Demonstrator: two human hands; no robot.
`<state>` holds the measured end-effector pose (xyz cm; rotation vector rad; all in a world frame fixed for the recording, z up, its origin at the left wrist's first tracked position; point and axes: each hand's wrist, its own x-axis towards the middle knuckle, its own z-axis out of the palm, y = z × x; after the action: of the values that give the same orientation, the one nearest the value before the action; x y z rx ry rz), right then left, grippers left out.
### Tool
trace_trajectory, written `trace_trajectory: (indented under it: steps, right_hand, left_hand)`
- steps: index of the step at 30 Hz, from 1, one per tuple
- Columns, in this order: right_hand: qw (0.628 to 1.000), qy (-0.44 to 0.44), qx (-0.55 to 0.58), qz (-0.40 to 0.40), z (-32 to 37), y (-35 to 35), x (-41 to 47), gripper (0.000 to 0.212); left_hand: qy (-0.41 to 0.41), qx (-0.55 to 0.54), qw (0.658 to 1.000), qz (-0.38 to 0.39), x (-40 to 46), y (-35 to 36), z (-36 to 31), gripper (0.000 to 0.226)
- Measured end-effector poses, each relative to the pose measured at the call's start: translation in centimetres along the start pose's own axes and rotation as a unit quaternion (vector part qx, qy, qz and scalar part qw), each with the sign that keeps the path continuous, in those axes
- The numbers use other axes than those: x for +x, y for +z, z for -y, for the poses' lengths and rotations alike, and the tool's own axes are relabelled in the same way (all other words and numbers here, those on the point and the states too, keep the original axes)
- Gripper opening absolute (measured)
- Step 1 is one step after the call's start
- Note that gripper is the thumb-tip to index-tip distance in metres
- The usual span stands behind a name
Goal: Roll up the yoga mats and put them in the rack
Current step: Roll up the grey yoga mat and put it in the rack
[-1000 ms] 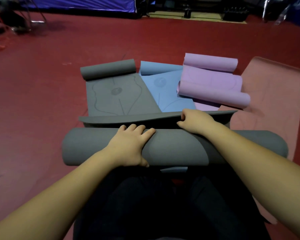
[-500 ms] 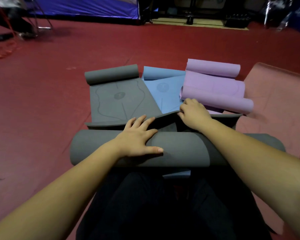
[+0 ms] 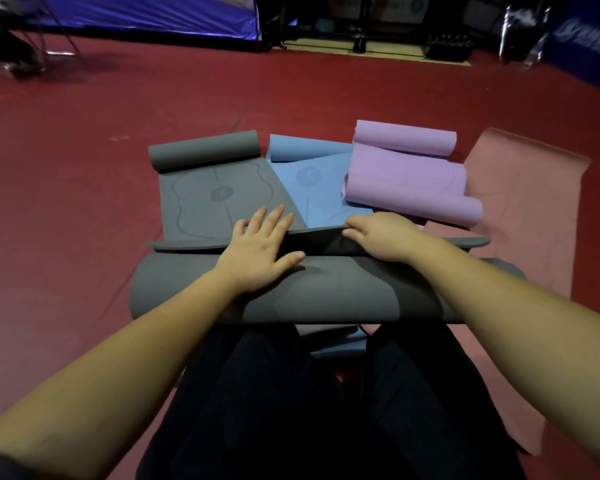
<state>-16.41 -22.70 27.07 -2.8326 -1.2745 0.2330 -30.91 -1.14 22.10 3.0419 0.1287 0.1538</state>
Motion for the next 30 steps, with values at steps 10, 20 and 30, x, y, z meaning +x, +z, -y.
trace_trajectory:
  steps: [10, 20, 30]
  right_hand:
    - [0.999, -0.003, -0.032, -0.037, 1.3, 2.4, -3.0, 0.032]
    - [0.992, 0.051, 0.010, -0.116, 2.7, 8.1, -5.1, 0.078]
    - [0.988, 0.090, 0.001, -0.125, 1.3, 8.3, -2.6, 0.076]
  left_hand:
    - [-0.059, 0.032, 0.995, -0.076, 0.8, 0.7, 0.8, 0.072]
    - [-0.095, 0.018, 0.995, -0.021, 2.8, 0.4, 0.1, 0.076]
    - [-0.126, -0.253, 0.929, -0.238, -2.2, 0.2, -3.0, 0.044]
